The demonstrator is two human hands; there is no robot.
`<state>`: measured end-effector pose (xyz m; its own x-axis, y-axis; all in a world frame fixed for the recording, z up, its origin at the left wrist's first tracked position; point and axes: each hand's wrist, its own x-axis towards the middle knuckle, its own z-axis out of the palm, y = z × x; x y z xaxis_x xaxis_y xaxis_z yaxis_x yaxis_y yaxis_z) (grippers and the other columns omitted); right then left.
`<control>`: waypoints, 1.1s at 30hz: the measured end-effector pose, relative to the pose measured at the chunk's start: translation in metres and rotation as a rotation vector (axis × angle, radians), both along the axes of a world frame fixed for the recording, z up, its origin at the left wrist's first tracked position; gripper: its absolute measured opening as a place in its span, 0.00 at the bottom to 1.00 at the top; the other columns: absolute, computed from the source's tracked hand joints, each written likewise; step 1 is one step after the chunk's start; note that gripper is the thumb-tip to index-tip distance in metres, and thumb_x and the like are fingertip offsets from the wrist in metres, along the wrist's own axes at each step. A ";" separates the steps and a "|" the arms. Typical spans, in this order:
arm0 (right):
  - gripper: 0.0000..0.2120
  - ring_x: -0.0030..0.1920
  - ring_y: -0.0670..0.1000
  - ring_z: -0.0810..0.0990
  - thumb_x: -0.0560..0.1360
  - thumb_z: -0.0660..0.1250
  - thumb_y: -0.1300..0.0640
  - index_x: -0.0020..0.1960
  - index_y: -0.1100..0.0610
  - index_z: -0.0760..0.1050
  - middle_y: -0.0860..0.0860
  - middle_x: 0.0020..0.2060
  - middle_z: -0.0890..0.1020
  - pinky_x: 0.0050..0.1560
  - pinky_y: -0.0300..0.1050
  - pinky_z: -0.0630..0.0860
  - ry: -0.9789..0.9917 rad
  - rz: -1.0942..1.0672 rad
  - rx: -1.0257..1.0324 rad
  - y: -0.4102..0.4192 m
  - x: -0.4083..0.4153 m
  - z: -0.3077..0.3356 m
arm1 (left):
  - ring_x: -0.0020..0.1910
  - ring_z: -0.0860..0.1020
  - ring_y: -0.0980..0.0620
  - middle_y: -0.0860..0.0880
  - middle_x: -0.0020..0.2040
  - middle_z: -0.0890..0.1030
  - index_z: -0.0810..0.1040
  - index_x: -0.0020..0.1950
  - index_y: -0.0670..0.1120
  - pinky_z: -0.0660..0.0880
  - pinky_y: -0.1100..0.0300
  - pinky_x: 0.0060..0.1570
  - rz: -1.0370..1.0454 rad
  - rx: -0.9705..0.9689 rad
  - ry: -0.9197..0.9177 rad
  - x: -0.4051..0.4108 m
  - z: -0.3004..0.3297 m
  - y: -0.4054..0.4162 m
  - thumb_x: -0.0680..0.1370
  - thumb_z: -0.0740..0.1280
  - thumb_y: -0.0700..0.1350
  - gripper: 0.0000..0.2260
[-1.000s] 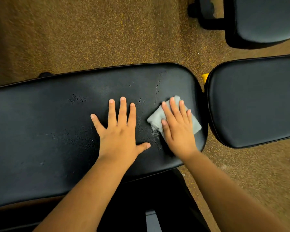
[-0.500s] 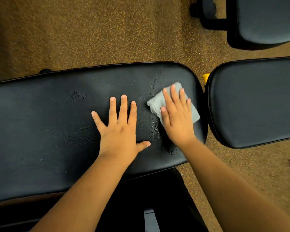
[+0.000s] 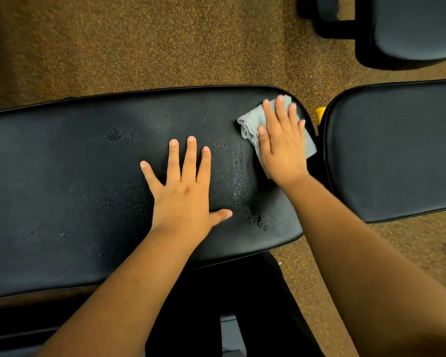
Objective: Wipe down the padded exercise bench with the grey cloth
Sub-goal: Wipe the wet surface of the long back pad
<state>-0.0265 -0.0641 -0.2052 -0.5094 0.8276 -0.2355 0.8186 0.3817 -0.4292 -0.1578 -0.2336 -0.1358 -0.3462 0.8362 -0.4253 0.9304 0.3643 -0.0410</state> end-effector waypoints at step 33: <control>0.28 0.79 0.61 0.49 0.81 0.46 0.44 0.79 0.52 0.54 0.54 0.79 0.54 0.75 0.62 0.47 0.024 -0.081 0.000 -0.013 0.026 -0.008 | 0.77 0.39 0.39 0.44 0.79 0.41 0.41 0.79 0.48 0.48 0.25 0.66 0.012 -0.031 -0.009 0.000 0.002 0.001 0.64 0.61 0.77 0.56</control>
